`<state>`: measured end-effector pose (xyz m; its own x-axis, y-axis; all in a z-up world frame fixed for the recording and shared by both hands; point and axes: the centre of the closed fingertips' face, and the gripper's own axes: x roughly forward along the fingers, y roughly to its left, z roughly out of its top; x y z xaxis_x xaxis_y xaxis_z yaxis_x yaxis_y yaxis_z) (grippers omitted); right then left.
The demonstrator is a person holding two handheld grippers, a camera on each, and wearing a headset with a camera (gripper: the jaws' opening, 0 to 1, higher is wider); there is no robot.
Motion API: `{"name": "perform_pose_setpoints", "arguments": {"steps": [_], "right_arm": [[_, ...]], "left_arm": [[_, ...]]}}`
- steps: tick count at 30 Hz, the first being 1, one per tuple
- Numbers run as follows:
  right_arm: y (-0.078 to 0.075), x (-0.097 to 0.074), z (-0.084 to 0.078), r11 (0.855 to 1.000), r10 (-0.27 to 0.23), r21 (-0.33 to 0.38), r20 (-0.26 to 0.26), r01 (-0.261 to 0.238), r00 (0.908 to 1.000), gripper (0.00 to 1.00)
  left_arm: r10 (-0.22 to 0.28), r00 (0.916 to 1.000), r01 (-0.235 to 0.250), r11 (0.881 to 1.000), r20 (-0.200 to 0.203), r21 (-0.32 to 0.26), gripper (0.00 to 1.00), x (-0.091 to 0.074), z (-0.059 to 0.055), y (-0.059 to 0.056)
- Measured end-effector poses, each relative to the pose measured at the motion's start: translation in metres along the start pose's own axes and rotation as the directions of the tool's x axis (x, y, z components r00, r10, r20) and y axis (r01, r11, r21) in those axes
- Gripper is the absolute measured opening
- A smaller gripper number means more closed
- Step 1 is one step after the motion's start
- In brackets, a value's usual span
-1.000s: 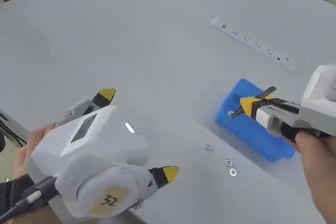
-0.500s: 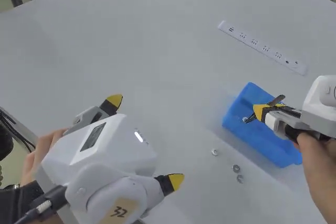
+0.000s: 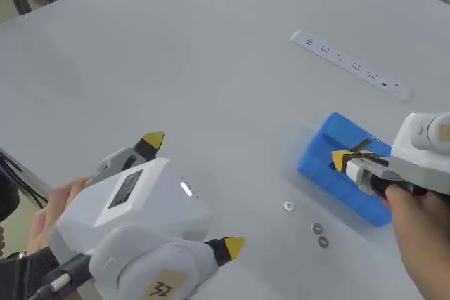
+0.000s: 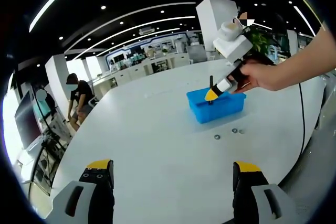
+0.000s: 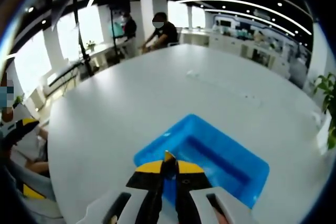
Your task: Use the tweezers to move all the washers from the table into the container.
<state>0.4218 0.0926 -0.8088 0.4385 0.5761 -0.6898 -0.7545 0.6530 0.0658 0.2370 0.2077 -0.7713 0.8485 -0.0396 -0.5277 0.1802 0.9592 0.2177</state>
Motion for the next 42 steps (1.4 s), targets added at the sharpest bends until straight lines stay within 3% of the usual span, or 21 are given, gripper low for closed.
{"name": "perform_pose_setpoints", "arguments": {"steps": [6, 8, 16, 19, 26, 34, 42], "right_arm": [[0.001, -0.014, 0.005, 0.999, -0.037, -0.018, 0.025, 0.038, 0.999, 0.04], [0.002, -0.023, 0.012, 0.998, -0.055, -0.026, 0.059, 0.056, 0.9967, 0.04], [0.024, -0.059, 0.031, 0.999, -0.039, -0.012, 0.152, 0.042, 0.9876, 0.04], [0.041, -0.059, 0.023, 1.0, 0.008, 0.015, 0.137, -0.01, 0.9905, 0.04], [0.06, -0.044, -0.004, 0.998, 0.051, 0.032, 0.077, -0.054, 0.9957, 0.04], [0.066, -0.024, -0.019, 0.996, 0.066, 0.062, 0.024, -0.067, 0.9975, 0.04], [0.068, -0.022, -0.029, 0.998, 0.058, 0.041, -0.017, -0.057, 0.9982, 0.04]], "left_arm": [[-0.001, 1.0, 0.001, 1.0, -0.004, 0.007, 0.96, 0.0, 0.0, 0.0], [0.0, 1.0, 0.0, 1.0, -0.003, 0.01, 0.96, 0.0, 0.0, 0.0], [0.003, 1.0, -0.003, 1.0, 0.0, 0.013, 0.96, 0.0, 0.0, 0.0], [0.002, 1.0, -0.002, 1.0, 0.004, 0.016, 0.96, 0.0, 0.001, 0.0], [0.005, 1.0, -0.005, 1.0, 0.002, 0.019, 0.96, -0.001, 0.0, 0.0], [0.008, 1.0, -0.008, 1.0, 0.002, 0.016, 0.95, -0.001, 0.0, 0.001], [0.004, 1.0, -0.004, 1.0, 0.002, 0.017, 0.95, 0.0, 0.0, 0.0]]}}
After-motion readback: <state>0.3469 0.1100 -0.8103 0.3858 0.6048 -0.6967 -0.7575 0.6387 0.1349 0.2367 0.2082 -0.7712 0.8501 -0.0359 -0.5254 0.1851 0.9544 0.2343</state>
